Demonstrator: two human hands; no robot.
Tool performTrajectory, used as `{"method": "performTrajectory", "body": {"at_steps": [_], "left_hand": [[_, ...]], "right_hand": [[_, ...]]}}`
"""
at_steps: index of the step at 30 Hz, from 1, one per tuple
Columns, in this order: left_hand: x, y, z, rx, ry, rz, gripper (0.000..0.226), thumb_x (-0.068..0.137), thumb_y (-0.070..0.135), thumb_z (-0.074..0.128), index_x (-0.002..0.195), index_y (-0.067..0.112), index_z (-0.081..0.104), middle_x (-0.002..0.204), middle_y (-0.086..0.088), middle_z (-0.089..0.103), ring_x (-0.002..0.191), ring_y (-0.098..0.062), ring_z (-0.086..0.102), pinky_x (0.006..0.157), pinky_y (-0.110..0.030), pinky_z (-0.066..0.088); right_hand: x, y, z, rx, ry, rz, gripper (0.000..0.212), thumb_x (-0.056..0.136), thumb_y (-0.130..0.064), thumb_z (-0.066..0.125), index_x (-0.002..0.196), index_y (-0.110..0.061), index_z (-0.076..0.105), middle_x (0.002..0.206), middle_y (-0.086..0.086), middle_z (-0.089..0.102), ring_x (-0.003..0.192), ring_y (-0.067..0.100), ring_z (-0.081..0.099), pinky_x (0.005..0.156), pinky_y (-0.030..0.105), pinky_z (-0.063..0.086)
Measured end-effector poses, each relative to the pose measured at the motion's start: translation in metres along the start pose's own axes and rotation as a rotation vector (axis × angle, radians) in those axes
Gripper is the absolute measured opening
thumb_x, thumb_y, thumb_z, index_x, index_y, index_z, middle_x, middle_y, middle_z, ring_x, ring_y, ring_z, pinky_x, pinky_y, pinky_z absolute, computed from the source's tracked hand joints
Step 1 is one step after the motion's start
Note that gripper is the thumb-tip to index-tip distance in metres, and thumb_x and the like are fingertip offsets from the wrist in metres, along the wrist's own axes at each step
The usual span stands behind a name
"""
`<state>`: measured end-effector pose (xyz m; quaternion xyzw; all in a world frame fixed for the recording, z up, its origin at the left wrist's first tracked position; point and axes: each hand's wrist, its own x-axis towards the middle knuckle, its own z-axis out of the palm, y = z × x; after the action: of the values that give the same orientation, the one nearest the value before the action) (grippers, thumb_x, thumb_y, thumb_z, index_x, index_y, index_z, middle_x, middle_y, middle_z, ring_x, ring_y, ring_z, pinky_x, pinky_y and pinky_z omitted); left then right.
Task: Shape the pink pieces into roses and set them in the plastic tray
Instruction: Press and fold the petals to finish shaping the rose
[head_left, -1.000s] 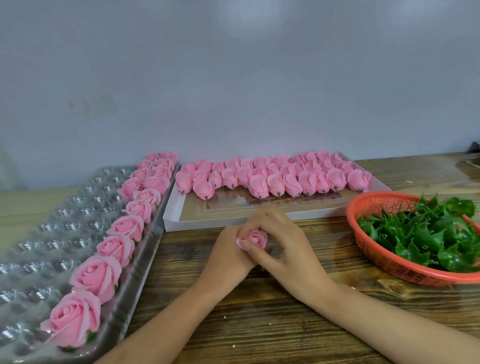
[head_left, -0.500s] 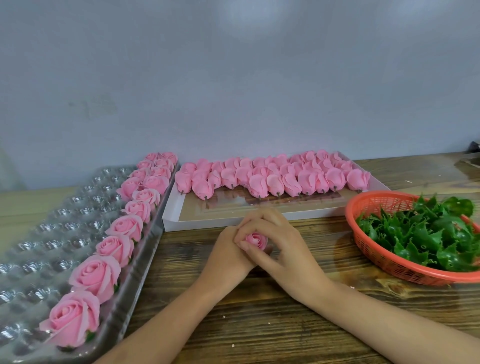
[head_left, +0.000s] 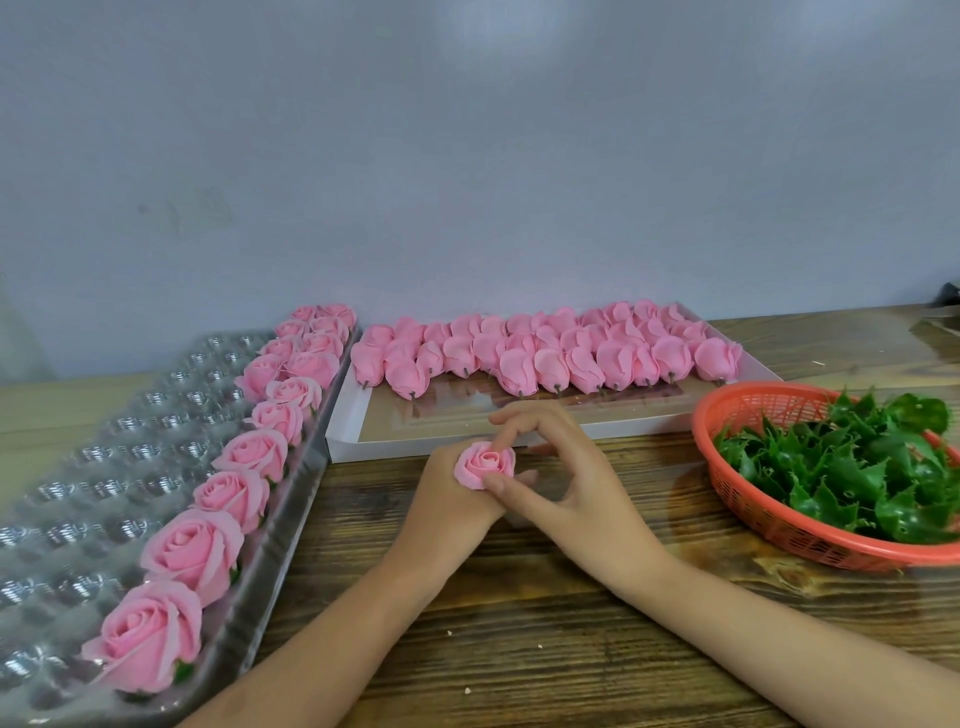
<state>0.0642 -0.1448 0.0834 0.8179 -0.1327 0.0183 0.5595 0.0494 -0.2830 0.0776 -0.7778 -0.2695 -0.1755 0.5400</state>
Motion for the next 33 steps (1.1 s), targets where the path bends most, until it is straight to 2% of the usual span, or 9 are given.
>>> {"method": "performTrajectory", "body": {"at_steps": [4, 6, 8, 9, 12, 19, 24, 30, 33], "left_hand": [[-0.0009, 0.0007, -0.0011, -0.043, 0.031, -0.032, 0.027, 0.082, 0.022, 0.072, 0.060, 0.028, 0.059, 0.061, 0.011, 0.061, 0.067, -0.004, 0.060, 0.066, -0.014, 0.048], [-0.0009, 0.0011, -0.0013, -0.030, 0.034, -0.036, 0.024, 0.083, 0.020, 0.071, 0.062, 0.024, 0.059, 0.063, 0.007, 0.061, 0.072, -0.010, 0.060, 0.073, -0.024, 0.051], [-0.0014, 0.0022, -0.0010, 0.005, 0.020, -0.014, 0.018, 0.083, 0.016, 0.070, 0.067, 0.020, 0.062, 0.068, 0.000, 0.065, 0.075, -0.016, 0.063, 0.077, -0.032, 0.053], [-0.0024, 0.0027, -0.0004, 0.004, 0.010, 0.006, 0.016, 0.082, 0.013, 0.071, 0.069, 0.021, 0.063, 0.070, -0.001, 0.067, 0.074, -0.014, 0.064, 0.074, -0.029, 0.053], [-0.0058, 0.0023, 0.0020, -0.013, -0.014, 0.065, 0.016, 0.080, 0.009, 0.072, 0.074, 0.023, 0.067, 0.072, 0.001, 0.069, 0.071, -0.010, 0.065, 0.065, -0.020, 0.051], [-0.0042, -0.0024, 0.0032, -0.006, 0.022, 0.087, 0.010, 0.078, 0.006, 0.073, 0.072, 0.011, 0.065, 0.070, -0.008, 0.065, 0.063, -0.017, 0.059, 0.059, -0.024, 0.047], [-0.0034, -0.0038, 0.0032, 0.005, 0.022, 0.068, 0.007, 0.076, 0.003, 0.072, 0.081, 0.005, 0.067, 0.076, -0.013, 0.067, 0.075, -0.027, 0.063, 0.070, -0.041, 0.052], [-0.0037, -0.0028, 0.0023, 0.013, 0.016, 0.048, 0.012, 0.075, 0.002, 0.073, 0.080, 0.013, 0.070, 0.076, -0.004, 0.070, 0.074, -0.016, 0.065, 0.071, -0.033, 0.054], [-0.0042, -0.0029, 0.0023, -0.006, 0.041, 0.034, 0.009, 0.076, 0.006, 0.074, 0.081, 0.012, 0.069, 0.076, -0.006, 0.069, 0.074, -0.019, 0.064, 0.071, -0.033, 0.053]], "right_hand": [[0.0000, 0.0046, -0.0010, 0.056, -0.057, 0.082, 0.036, 0.086, -0.020, 0.074, 0.117, -0.025, 0.055, 0.123, -0.018, 0.058, 0.127, 0.006, 0.050, 0.105, 0.023, 0.040], [0.0003, 0.0053, -0.0012, 0.097, -0.061, 0.120, 0.043, 0.084, -0.026, 0.072, 0.122, -0.028, 0.052, 0.124, -0.021, 0.057, 0.128, 0.002, 0.049, 0.102, 0.019, 0.041], [0.0008, 0.0048, -0.0010, 0.175, -0.049, 0.164, 0.039, 0.087, -0.032, 0.067, 0.123, -0.029, 0.052, 0.125, -0.018, 0.057, 0.126, 0.000, 0.050, 0.094, 0.016, 0.045], [0.0012, 0.0049, -0.0008, 0.205, -0.043, 0.185, 0.035, 0.089, -0.034, 0.063, 0.122, -0.029, 0.053, 0.124, -0.017, 0.058, 0.124, -0.001, 0.050, 0.091, 0.016, 0.048], [0.0021, 0.0066, 0.0000, 0.172, -0.038, 0.216, 0.024, 0.099, -0.030, 0.054, 0.124, -0.027, 0.053, 0.120, -0.020, 0.059, 0.122, -0.004, 0.051, 0.097, 0.017, 0.045], [0.0021, 0.0066, 0.0013, 0.127, -0.051, 0.255, 0.021, 0.103, -0.018, 0.047, 0.123, -0.021, 0.055, 0.118, -0.010, 0.060, 0.115, -0.003, 0.054, 0.095, 0.012, 0.041], [0.0024, 0.0047, 0.0031, 0.085, -0.068, 0.261, 0.021, 0.103, -0.022, 0.047, 0.123, -0.020, 0.055, 0.116, -0.010, 0.062, 0.113, -0.001, 0.057, 0.097, 0.016, 0.042], [0.0022, 0.0033, 0.0055, -0.015, -0.092, 0.257, 0.024, 0.104, -0.026, 0.045, 0.126, -0.019, 0.053, 0.119, -0.008, 0.061, 0.114, 0.002, 0.055, 0.100, 0.023, 0.044], [0.0024, 0.0042, 0.0044, -0.008, -0.062, 0.269, 0.022, 0.105, -0.021, 0.044, 0.124, -0.016, 0.054, 0.117, -0.005, 0.063, 0.112, 0.004, 0.057, 0.100, 0.026, 0.045]]}}
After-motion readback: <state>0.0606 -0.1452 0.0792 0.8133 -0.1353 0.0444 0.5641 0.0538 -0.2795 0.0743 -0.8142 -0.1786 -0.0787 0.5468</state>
